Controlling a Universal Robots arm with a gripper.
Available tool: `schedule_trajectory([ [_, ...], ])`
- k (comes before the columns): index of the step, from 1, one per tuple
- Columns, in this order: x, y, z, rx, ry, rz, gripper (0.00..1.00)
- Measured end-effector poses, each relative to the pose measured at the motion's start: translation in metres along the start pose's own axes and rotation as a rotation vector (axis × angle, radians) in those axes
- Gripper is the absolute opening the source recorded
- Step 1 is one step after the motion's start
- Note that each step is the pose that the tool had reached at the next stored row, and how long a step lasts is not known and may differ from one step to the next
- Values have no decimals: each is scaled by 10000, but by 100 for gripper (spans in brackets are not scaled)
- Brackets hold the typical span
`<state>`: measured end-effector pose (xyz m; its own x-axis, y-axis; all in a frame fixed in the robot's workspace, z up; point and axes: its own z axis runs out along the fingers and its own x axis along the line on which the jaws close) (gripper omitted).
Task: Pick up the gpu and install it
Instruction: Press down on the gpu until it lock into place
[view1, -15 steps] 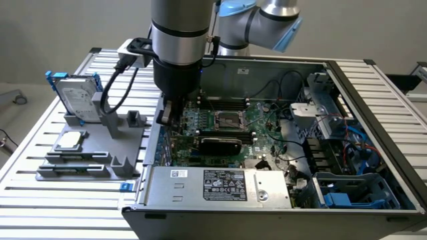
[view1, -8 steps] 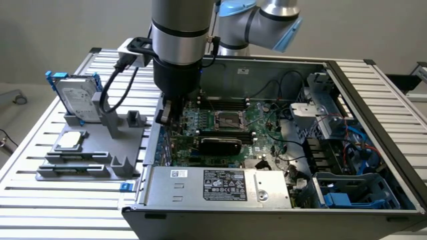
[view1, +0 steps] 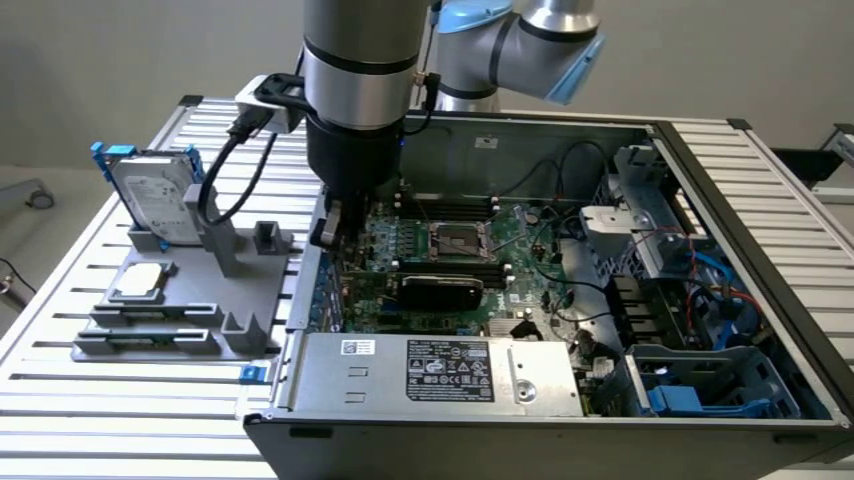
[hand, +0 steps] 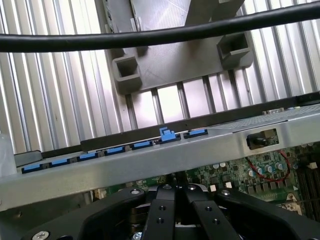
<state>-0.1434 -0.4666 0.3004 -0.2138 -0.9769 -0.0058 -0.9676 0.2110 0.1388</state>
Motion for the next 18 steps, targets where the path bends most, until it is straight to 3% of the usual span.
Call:
schedule_trajectory([
  [14, -5, -5, 16, -5, -21, 139, 11],
  [18, -14, -48, 1, -4, -18, 138, 11],
])
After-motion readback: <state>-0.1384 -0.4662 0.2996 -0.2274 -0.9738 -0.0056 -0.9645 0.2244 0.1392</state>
